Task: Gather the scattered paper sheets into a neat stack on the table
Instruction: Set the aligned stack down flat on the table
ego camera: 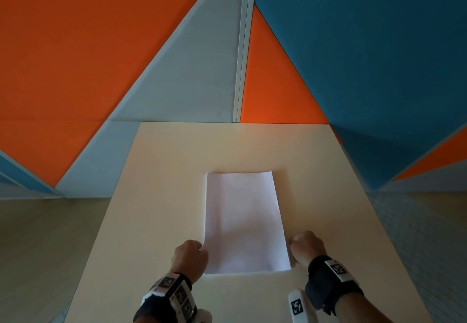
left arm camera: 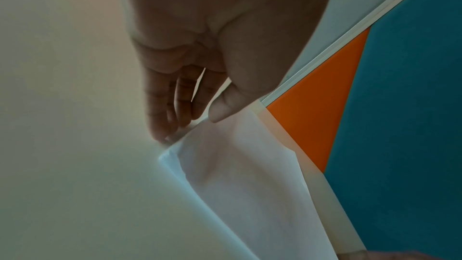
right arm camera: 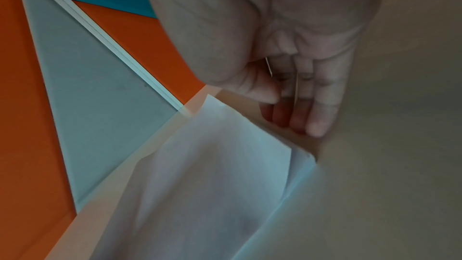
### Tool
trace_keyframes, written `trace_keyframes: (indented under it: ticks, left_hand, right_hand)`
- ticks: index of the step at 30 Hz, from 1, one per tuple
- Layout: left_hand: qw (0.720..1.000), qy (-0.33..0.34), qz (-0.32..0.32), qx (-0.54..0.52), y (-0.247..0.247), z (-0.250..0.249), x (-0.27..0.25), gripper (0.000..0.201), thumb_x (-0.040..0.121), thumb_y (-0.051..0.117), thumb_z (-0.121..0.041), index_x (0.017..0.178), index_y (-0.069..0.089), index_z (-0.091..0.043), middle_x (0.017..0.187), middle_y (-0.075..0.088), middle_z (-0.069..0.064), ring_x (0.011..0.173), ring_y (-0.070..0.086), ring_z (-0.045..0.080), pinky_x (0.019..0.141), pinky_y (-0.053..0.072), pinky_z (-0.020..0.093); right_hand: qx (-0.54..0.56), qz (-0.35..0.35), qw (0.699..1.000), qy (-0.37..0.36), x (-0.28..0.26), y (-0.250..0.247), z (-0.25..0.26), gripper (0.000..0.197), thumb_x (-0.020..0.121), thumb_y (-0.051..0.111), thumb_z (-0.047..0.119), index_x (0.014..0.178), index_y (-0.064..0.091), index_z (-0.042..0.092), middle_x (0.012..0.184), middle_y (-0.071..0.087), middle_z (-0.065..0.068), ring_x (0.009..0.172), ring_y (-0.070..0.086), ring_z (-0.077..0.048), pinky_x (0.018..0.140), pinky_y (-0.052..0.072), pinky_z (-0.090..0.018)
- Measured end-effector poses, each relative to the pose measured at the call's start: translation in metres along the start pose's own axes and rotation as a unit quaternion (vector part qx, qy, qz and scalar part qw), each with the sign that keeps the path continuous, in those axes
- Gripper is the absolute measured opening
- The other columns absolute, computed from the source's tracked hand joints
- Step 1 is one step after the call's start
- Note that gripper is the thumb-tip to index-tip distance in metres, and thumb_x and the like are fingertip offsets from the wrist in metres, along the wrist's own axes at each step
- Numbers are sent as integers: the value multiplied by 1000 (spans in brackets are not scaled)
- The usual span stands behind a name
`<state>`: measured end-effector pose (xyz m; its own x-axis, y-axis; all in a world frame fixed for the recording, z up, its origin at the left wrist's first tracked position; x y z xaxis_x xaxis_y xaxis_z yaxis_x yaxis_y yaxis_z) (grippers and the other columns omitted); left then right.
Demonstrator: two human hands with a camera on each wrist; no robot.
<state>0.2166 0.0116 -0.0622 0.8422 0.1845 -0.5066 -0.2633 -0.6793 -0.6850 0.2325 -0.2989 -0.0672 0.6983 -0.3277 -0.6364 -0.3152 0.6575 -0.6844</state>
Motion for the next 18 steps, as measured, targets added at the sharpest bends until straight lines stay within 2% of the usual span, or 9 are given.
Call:
trace_keyframes:
  ticks: [2,4,5,6,7,8,13,16,18]
  left_hand:
    - [1000,-4,-5,-5,-10,-2,6,29,77,47,-8,49,38,-11,53,41,0,66,40,29,63,34,29]
    - [1000,5,-9,-29,-20,-7,18,26,81,48,-9,55,52,-13,62,54,3,73,48,31,70,41,32]
    - [999,13,-14,-40,-25,-10,25,22,83,49,-10,69,65,-15,76,64,7,83,56,33,79,45,32]
    - [998,14,-21,-53,-29,-13,33,23,85,51,-10,93,72,-14,96,70,9,98,61,32,90,45,30]
    - [997,7,-26,-67,-32,-15,42,31,86,53,-11,115,67,-9,113,69,10,110,60,29,97,42,28]
    - [996,5,-26,-83,-34,-17,53,39,87,55,-12,125,60,-7,121,66,10,116,59,27,101,40,28]
    - [992,-5,-2,-130,-36,-34,95,49,84,59,-9,133,54,-8,129,62,9,115,60,28,102,46,38]
    - [990,-7,12,-137,-33,-38,113,51,82,60,-10,133,53,-10,131,61,8,117,59,27,103,46,39]
    - [992,1,21,-123,-32,-42,120,48,83,57,-10,130,55,-10,128,62,10,116,60,29,100,48,41]
  right_hand:
    - [5,-20,1000,6,10,-12,1,27,89,46,11,85,71,1,95,73,-17,85,67,-30,80,54,-33]
    - [24,-26,999,1,24,-21,8,29,91,45,12,97,72,4,102,72,-16,93,67,-32,85,56,-36]
    - [39,-24,999,-5,33,-25,13,29,91,46,11,100,72,6,105,72,-16,96,68,-34,87,57,-39]
    - [58,-21,998,-8,41,-27,20,28,91,46,11,101,73,8,107,72,-16,96,68,-35,87,58,-42]
    - [82,-19,996,-13,48,-30,27,28,92,46,10,101,73,10,108,71,-16,94,69,-35,86,59,-44]
    - [104,-14,994,-18,55,-32,35,28,92,45,9,100,72,12,108,71,-15,91,70,-35,84,60,-43]
    - [89,18,995,-41,80,-34,72,33,92,41,9,111,67,11,112,68,-12,97,69,-33,87,59,-41]
    - [11,30,997,-66,94,-31,87,31,86,41,11,94,70,5,97,73,-13,90,71,-33,86,59,-45]
    - [-32,35,996,-80,98,-27,95,25,81,42,10,79,66,3,87,73,-11,79,68,-30,78,59,-38]
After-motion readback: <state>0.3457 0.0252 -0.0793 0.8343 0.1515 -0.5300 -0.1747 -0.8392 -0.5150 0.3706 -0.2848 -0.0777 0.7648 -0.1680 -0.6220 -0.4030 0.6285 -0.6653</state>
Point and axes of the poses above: each hand's wrist, its own x-axis towards the middle knuckle, its own y-axis out of the palm, z = x × y, the point moved 7 cm from there along x, towards the middle knuckle
